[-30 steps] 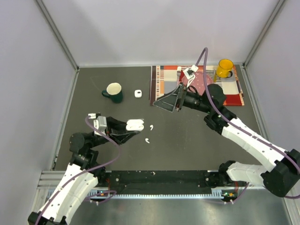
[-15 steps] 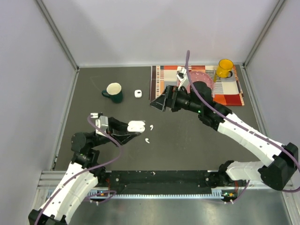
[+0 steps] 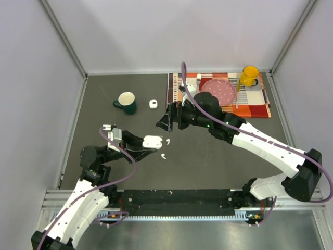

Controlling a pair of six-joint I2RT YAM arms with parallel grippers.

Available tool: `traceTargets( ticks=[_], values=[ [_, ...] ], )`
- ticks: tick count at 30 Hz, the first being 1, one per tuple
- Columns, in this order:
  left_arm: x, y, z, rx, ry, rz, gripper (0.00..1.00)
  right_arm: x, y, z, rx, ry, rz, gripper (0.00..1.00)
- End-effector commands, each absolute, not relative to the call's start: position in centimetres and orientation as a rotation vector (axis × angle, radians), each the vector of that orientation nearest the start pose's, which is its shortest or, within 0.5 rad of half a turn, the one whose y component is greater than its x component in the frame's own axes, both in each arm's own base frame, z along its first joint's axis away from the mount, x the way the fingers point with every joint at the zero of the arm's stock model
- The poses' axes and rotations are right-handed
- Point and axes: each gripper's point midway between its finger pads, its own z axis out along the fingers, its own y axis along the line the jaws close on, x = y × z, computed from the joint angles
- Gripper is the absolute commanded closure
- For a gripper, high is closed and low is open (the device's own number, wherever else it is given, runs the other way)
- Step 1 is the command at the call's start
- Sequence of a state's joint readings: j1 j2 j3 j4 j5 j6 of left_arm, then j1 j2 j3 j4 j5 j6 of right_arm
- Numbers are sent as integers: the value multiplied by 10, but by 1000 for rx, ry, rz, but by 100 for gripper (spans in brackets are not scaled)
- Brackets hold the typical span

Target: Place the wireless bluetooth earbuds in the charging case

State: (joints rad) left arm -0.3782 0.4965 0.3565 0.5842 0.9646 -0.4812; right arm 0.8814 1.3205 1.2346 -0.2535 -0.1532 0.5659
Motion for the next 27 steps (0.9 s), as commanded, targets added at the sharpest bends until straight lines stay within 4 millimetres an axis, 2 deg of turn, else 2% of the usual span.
traceTargets(
  ticks=[1,9,20,25,26,27],
  values=[
    [118,-216,313,887,1072,-1239,100,215,372,315,-543,1975,1180,1],
    [120,-216,311,864,1090,-1246,100,187,379,320,-673,1941,1242,1],
    [126,-216,311,825,1117,-1256,100,177,376,318,-696,1946,1240,1],
    [133,-218,310,779,1166,-1283,100,170,376,311,-793,1935,1126,1],
    [134,-218,310,775,1173,-1286,100,159,377,301,-848,1966,1076,1],
    [134,-218,308,771,1185,-1292,100,171,373,302,-819,1951,974,1]
  ],
)
